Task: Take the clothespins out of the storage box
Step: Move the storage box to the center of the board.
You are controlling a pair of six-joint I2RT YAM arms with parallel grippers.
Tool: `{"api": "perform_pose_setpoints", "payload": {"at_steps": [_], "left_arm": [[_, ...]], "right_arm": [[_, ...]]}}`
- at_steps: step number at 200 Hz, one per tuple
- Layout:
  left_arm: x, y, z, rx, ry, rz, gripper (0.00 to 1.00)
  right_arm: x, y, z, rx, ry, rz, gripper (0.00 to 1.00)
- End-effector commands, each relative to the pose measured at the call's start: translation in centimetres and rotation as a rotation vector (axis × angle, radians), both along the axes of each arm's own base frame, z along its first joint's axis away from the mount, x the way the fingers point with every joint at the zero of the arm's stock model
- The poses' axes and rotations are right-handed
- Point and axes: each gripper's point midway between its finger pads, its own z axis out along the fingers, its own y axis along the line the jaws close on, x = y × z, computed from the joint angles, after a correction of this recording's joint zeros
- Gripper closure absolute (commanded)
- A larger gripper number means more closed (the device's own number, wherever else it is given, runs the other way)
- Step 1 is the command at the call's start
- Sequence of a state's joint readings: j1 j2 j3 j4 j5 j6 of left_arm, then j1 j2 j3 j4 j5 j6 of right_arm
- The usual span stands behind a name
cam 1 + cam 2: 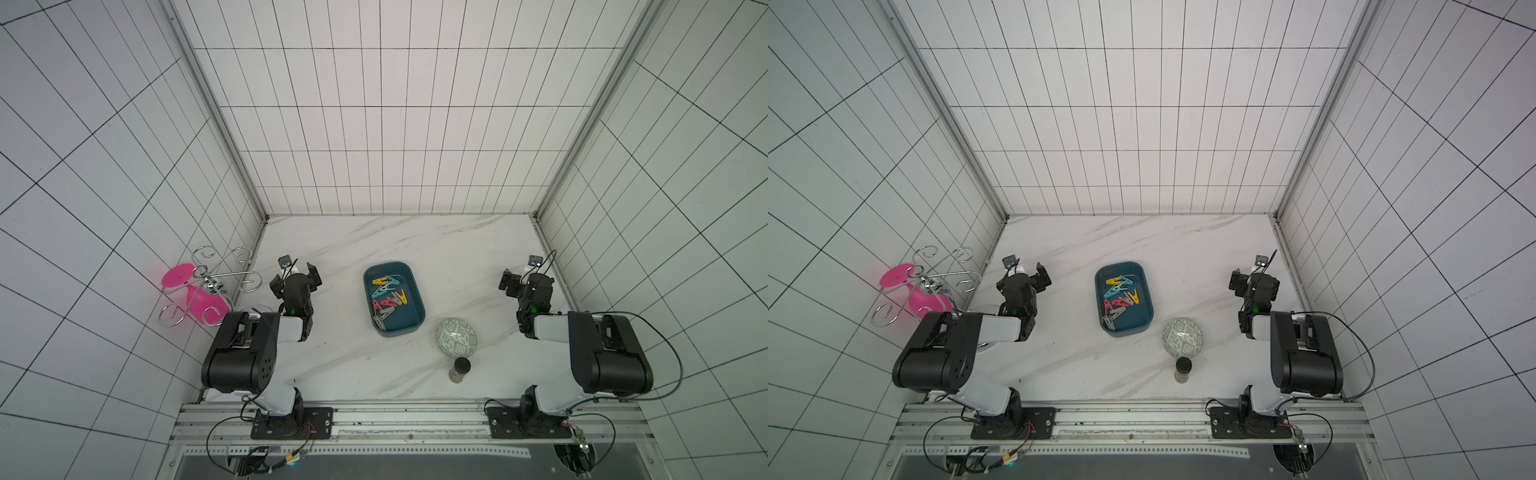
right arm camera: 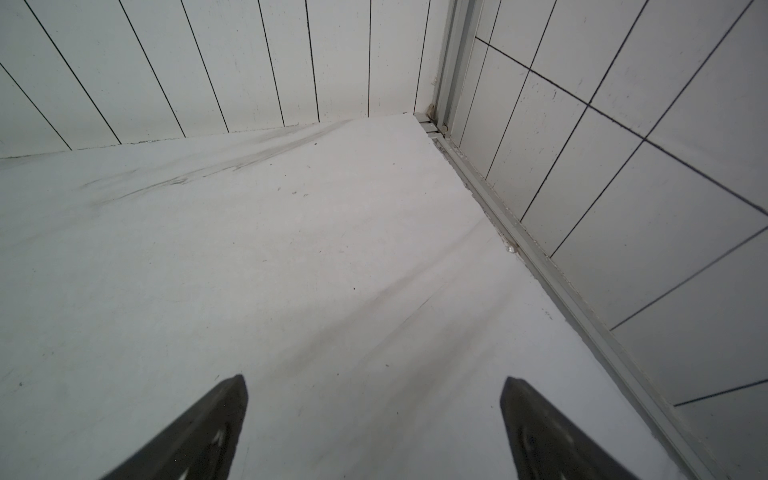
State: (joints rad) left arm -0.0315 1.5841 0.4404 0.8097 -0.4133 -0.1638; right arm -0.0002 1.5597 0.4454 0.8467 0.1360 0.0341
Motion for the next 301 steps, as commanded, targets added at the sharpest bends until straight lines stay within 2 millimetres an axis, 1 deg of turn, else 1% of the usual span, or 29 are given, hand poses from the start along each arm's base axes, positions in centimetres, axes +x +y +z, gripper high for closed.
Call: {"api": "perform_pose_setpoints", "payload": {"at_steps": [1, 17, 42, 56, 71, 87, 98, 121, 142, 151, 170, 171, 180, 184, 187, 192, 196, 200, 210, 223, 246, 265, 268, 280, 301], "left_arm": [[-0.2, 0.0, 0.4, 0.006, -0.010, -0.010, 0.01], [-0.2, 0.0, 0.5, 0.005, -0.011, -0.010, 0.01], [-0.2, 0.0, 0.5, 0.004, -0.014, -0.011, 0.01], [-0.2, -0.1, 0.5, -0.001, -0.016, -0.024, 0.01], [-0.3, -0.3, 0.8, -0.001, -0.027, -0.042, 0.01], [-0.5, -0.7, 1.4, 0.003, -0.039, -0.068, 0.01], [-0.6, -0.9, 1.7, 0.005, -0.042, -0.083, 0.01], [-0.6, -1.3, 2.9, 0.018, -0.067, -0.117, 0.01], [-0.4, -2.2, 3.8, 0.010, -0.082, -0.194, 0.01], [-0.2, -2.6, 3.7, 0.008, -0.063, -0.227, 0.01], [0.4, -3.1, 3.3, -0.015, 0.018, -0.285, 0.01], [0.4, -3.2, 3.3, -0.018, 0.024, -0.292, 0.01], [0.7, -3.5, 3.0, -0.041, 0.073, -0.331, 0.01], [0.7, -3.6, 2.8, -0.054, 0.100, -0.343, 0.01], [0.8, -3.8, 2.9, -0.061, 0.109, -0.357, 0.01], [0.7, -4.1, 2.6, -0.073, 0.146, -0.379, 0.01], [0.6, -4.3, 2.5, -0.083, 0.171, -0.396, 0.01], [0.8, -4.5, 2.9, -0.086, 0.180, -0.412, 0.01], [0.7, -5.4, 3.0, -0.095, 0.230, -0.468, 0.01], [0.3, -6.5, 3.1, -0.112, 0.286, -0.532, 0.01], [-0.7, -8.4, 4.0, -0.138, 0.338, -0.651, 0.02], [-1.4, -9.5, 4.6, -0.170, 0.376, -0.718, 0.02], [-1.6, -9.6, 4.5, -0.177, 0.383, -0.723, 0.02], [-1.9, -9.8, 4.6, -0.199, 0.396, -0.728, 0.02], [-2.4, -10.1, 4.4, -0.222, 0.416, -0.736, 0.02]], "right_arm": [[-0.8, 0.0, -0.5, 0.007, 0.014, 0.000, 0.01], [-0.8, 0.0, -0.4, 0.005, 0.011, 0.003, 0.02], [-0.6, 0.8, 0.1, -0.008, 0.022, 0.040, 0.01], [-0.6, 1.4, 1.0, -0.032, 0.022, 0.060, 0.01], [-0.7, 2.7, 2.4, -0.072, 0.050, 0.098, 0.01], [-0.9, 4.8, 4.2, -0.116, 0.079, 0.168, 0.01], [-1.2, 6.5, 5.9, -0.132, 0.097, 0.220, 0.01], [-1.9, 9.6, 8.7, -0.106, 0.154, 0.286, 0.01], [-2.8, 12.6, 10.3, -0.042, 0.228, 0.333, 0.01], [-3.1, 14.1, 10.7, -0.009, 0.261, 0.354, 0.01], [-4.0, 17.4, 10.6, 0.064, 0.364, 0.402, 0.01], [-4.1, 17.6, 10.1, 0.065, 0.381, 0.403, 0.01], [-4.5, 19.1, 9.6, 0.089, 0.437, 0.413, 0.01], [-4.7, 19.7, 9.7, 0.098, 0.454, 0.417, 0.01], [-4.8, 20.2, 9.4, 0.100, 0.476, 0.420, 0.01], [-5.0, 20.9, 9.5, 0.108, 0.492, 0.423, 0.01], [-5.1, 21.4, 9.2, 0.108, 0.515, 0.422, 0.01], [-5.2, 21.9, 9.1, 0.109, 0.527, 0.420, 0.01], [-5.5, 23.4, 8.6, 0.120, 0.553, 0.429, 0.01], [-5.7, 24.9, 8.0, 0.134, 0.570, 0.431, 0.01], [-6.4, 27.6, 6.6, 0.140, 0.610, 0.444, 0.01], [-7.0, 29.3, 5.4, 0.139, 0.642, 0.448, 0.01], [-7.1, 29.6, 5.2, 0.140, 0.646, 0.450, 0.00], [-7.5, 30.7, 4.6, 0.139, 0.666, 0.458, 0.08], [-8.3, 32.3, 3.7, 0.123, 0.688, 0.466, 0.15]]}}
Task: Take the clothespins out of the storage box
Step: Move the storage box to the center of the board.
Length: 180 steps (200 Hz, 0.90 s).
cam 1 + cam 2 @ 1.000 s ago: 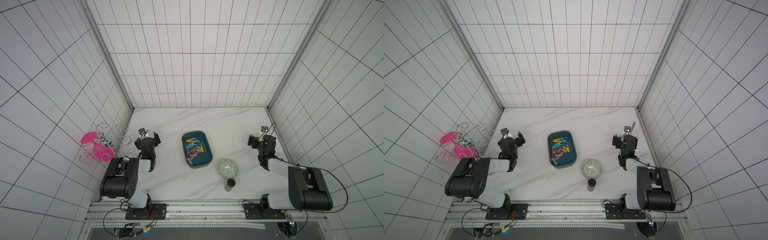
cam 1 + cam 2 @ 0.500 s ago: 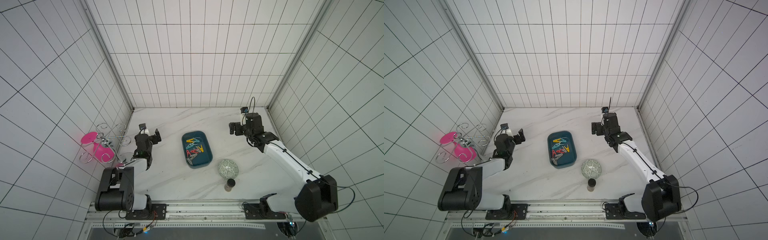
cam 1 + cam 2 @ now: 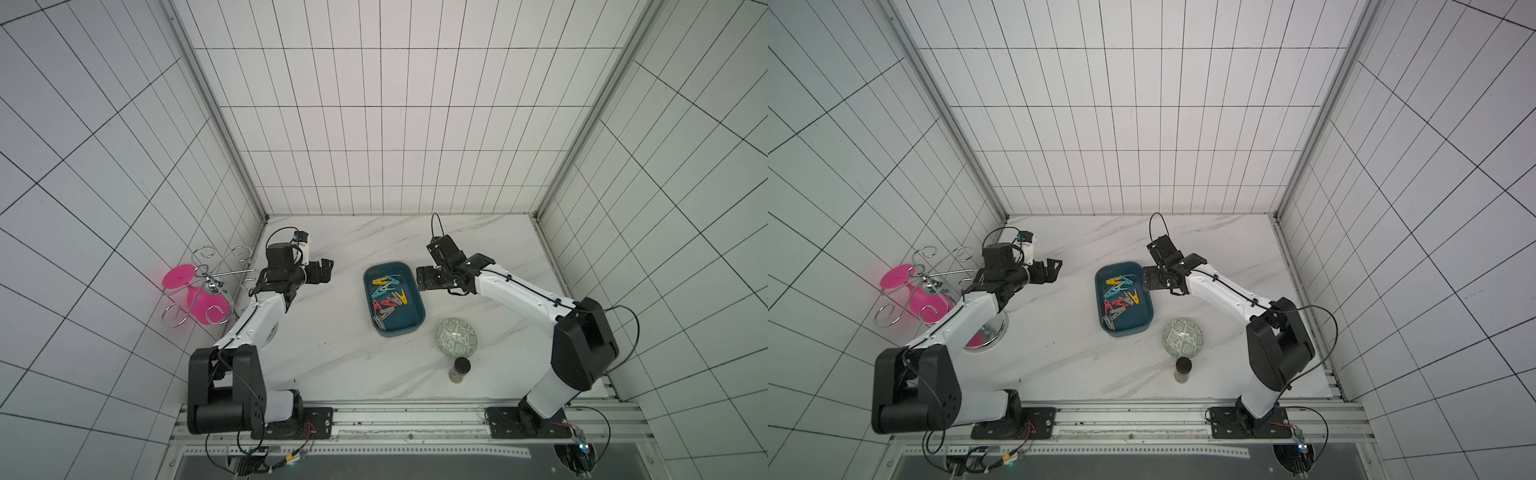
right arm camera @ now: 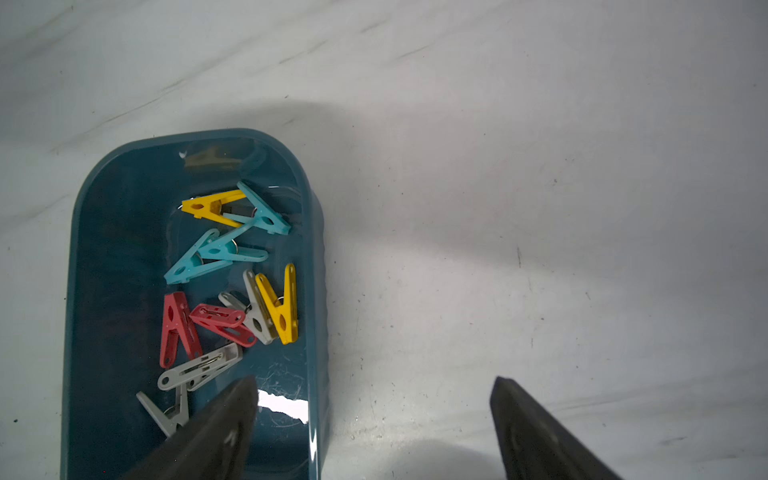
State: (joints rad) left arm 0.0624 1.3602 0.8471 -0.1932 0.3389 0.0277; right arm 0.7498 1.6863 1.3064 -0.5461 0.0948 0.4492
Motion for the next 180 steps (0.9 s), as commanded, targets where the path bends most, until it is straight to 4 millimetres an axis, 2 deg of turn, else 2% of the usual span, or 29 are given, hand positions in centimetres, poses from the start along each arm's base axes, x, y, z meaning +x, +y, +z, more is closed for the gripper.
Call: {"api": "perform_pose_setpoints", "payload": {"at_steps": [1, 52, 74, 86, 142, 180], "left_arm": [[-1.8, -1.2, -0.1, -0.040, 0.068, -0.066, 0.02], [-2.4, -1.3, -0.8, -0.035, 0.090, -0.072, 0.02], [-2.9, -1.7, -0.8, -0.037, 0.093, -0.109, 0.02], [-3.2, -2.0, -0.7, -0.035, 0.088, -0.133, 0.02], [-4.7, -3.4, -0.4, -0.043, 0.089, -0.221, 0.02], [-5.2, -3.9, 0.1, -0.031, 0.077, -0.243, 0.02]], "right_arm": [[-0.5, 1.7, 0.3, -0.001, 0.013, -0.026, 0.16], [-1.0, 3.4, -3.4, -0.048, 0.066, -0.057, 0.39], [-1.2, 3.8, -4.4, -0.061, 0.068, -0.066, 0.48], [-1.3, 3.7, -4.8, -0.072, 0.067, -0.074, 0.56], [-2.1, 3.5, -5.1, -0.080, 0.051, -0.091, 0.85], [-3.4, 3.6, -4.6, -0.072, 0.040, -0.087, 0.92]]}}
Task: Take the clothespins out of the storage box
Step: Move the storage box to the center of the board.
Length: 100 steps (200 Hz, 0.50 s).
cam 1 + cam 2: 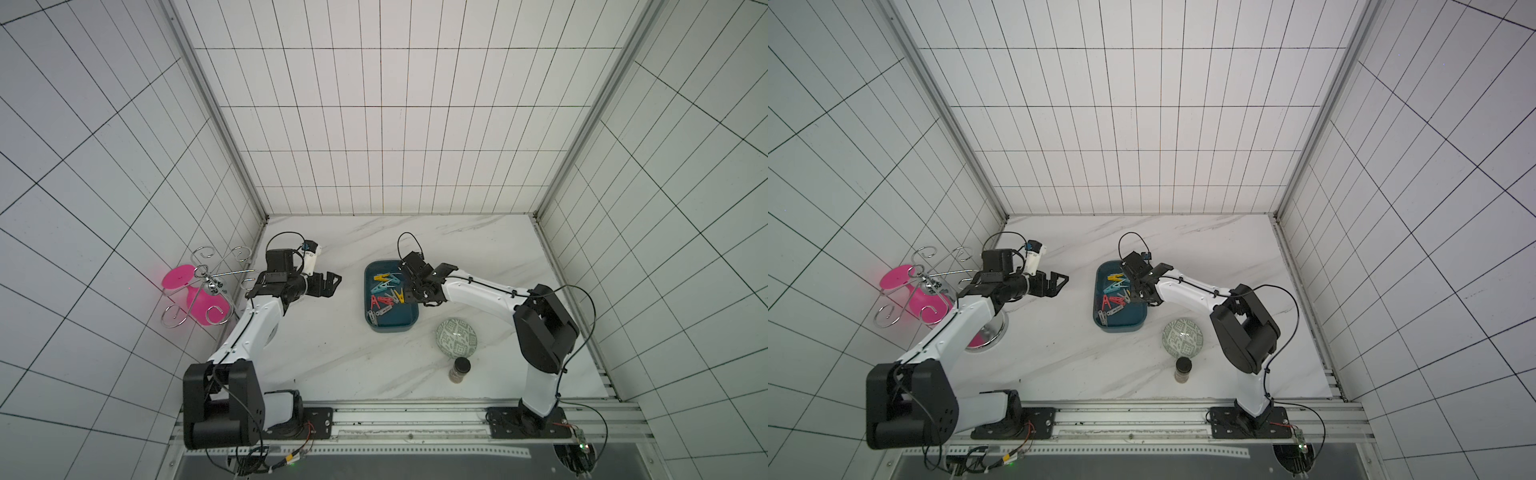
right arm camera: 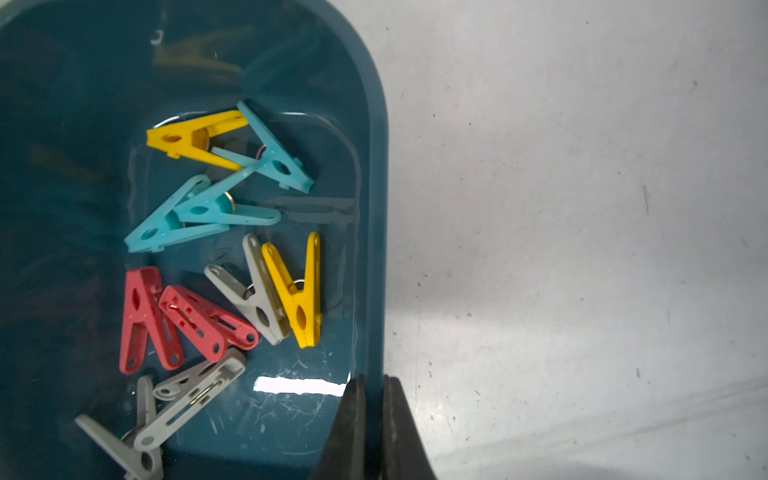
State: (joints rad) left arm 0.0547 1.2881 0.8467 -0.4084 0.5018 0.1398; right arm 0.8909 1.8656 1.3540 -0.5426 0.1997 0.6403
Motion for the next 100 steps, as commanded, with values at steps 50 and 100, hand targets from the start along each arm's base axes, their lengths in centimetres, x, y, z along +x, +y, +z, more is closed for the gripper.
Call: {"api": "perform_pose_setpoints", "payload": {"at_steps": [50, 100], "left_arm": [[-1.6, -2.2, 1.8, 0.021, -0.050, -0.093, 0.01], [-2.9, -4.1, 2.8, 0.032, -0.063, -0.161, 0.01]], "right_arm": [[-5.1, -0.6, 1.6, 0.022, 0.000, -0.035, 0.96], [-9.5, -1.0, 1.4, 0.055, 0.028, -0.068, 0.95]]}}
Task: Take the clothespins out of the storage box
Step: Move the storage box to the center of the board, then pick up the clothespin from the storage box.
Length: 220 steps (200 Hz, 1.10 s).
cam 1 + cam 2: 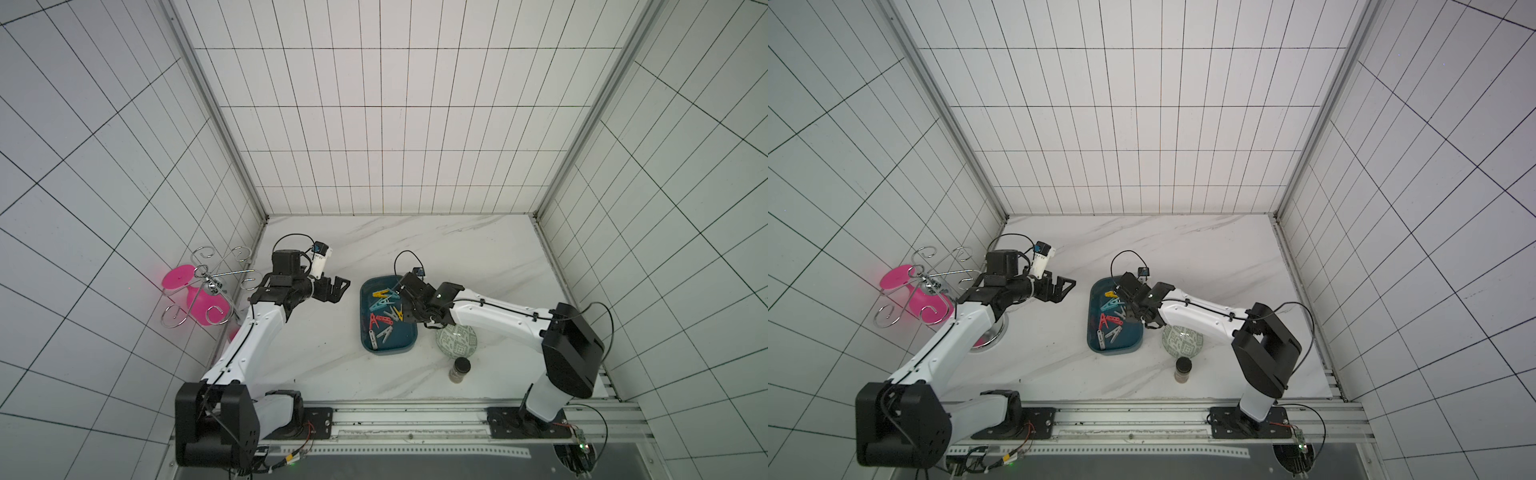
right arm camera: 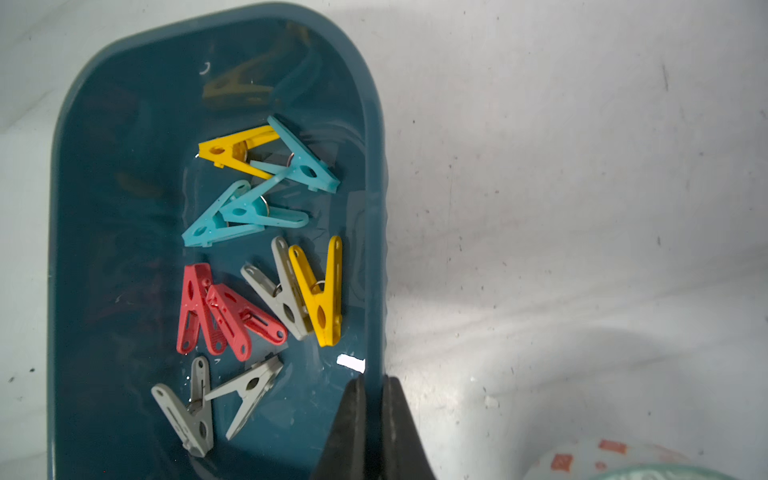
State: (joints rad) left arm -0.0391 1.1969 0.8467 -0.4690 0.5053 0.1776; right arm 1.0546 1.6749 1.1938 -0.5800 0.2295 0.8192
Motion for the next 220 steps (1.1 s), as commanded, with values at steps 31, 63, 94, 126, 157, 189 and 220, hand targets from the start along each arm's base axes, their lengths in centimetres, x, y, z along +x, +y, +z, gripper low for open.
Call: {"api": "perform_pose_setpoints", "payload": {"at_steps": [31, 63, 94, 126, 157, 189, 220], "left_arm": [[-1.2, -1.5, 1.1, 0.008, -0.016, -0.064, 0.01], [-1.5, -1.9, 1.0, 0.005, -0.009, -0.078, 0.01], [-1.6, -2.1, 0.9, 0.004, -0.005, -0.090, 0.01], [-1.7, -2.3, 0.6, 0.010, 0.004, -0.103, 0.01], [-1.8, -2.5, 0.1, 0.008, 0.021, -0.120, 0.01], [-2.0, -2.7, -0.6, 0.004, 0.044, -0.127, 0.01], [-2.3, -2.4, -1.2, 0.025, 0.066, -0.126, 0.02]], "right_arm": [[-4.1, -1.2, -1.6, -0.008, 0.041, -0.068, 0.96], [-5.3, -1.2, -2.8, -0.029, 0.059, -0.064, 0.95], [-5.1, -1.2, -2.5, -0.029, 0.047, -0.048, 0.86], [-4.2, -1.2, -0.9, -0.006, 0.029, 0.023, 0.72], [-3.2, -0.9, 1.2, -0.028, -0.003, 0.283, 0.55], [-2.2, -1.3, 3.1, -0.103, -0.072, 0.546, 0.58], [-3.2, -0.1, 4.2, -0.059, -0.060, 0.777, 0.54]]}}
